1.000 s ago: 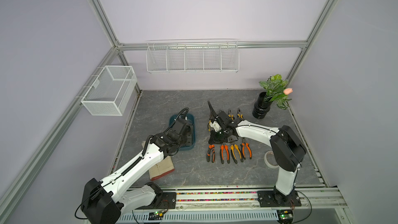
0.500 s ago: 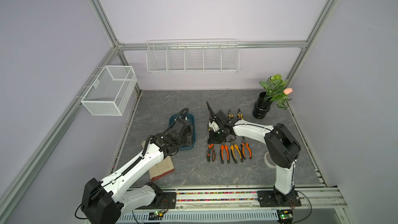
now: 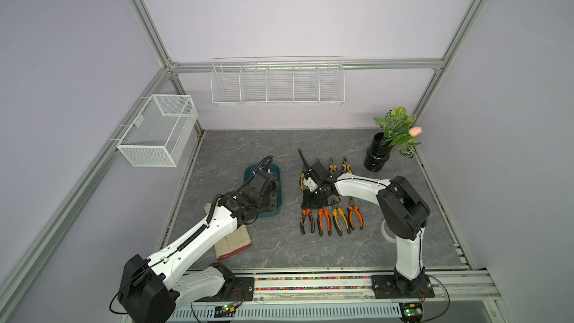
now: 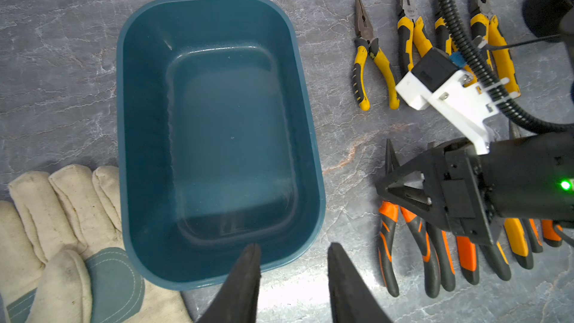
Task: Take the pliers out of the storage box
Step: Place the pliers at the center of the board.
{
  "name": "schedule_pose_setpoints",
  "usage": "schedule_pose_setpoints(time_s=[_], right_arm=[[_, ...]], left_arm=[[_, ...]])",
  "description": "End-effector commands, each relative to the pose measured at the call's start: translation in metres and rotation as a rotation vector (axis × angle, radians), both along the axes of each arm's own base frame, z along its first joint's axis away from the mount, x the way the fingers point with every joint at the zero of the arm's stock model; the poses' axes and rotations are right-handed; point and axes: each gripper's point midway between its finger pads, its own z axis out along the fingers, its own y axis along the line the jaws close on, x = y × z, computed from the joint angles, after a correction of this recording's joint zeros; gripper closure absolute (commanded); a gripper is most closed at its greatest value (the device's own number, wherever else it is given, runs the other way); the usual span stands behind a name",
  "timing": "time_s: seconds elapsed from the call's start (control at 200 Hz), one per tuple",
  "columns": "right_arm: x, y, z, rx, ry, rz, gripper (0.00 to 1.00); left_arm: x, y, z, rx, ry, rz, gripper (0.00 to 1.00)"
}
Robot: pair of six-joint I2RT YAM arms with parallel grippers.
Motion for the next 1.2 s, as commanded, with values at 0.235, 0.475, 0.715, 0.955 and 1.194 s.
schedule_pose_setpoints(time_s=[0.235, 0.475, 0.715, 0.955, 1.194], right_arm=[[-0.004, -0.013, -0.004, -0.059, 0.018, -0.014, 0.71], [-0.004, -0.018, -0.004, -0.08, 0.013, -0.029, 0.74], [-0.001, -0.026, 0.004, -0.109, -0.006, -0.07, 0.75], [-0.001, -0.025, 0.012, -0.094, -0.021, -0.075, 0.75], [-0.001, -0.023, 0.015, -0.079, -0.019, -0.079, 0.71]], left_arm=[[0.005, -0.002, 0.002, -0.007, -0.012, 0.002, 0.61], [0.004, -0.001, 0.001, -0.008, -0.009, 0.004, 0.61], [0.003, -0.002, 0.0, -0.015, -0.006, 0.003, 0.61], [0.001, -0.001, -0.001, -0.018, -0.005, 0.003, 0.61], [0.0, -0.001, -0.002, -0.02, 0.0, 0.005, 0.61]])
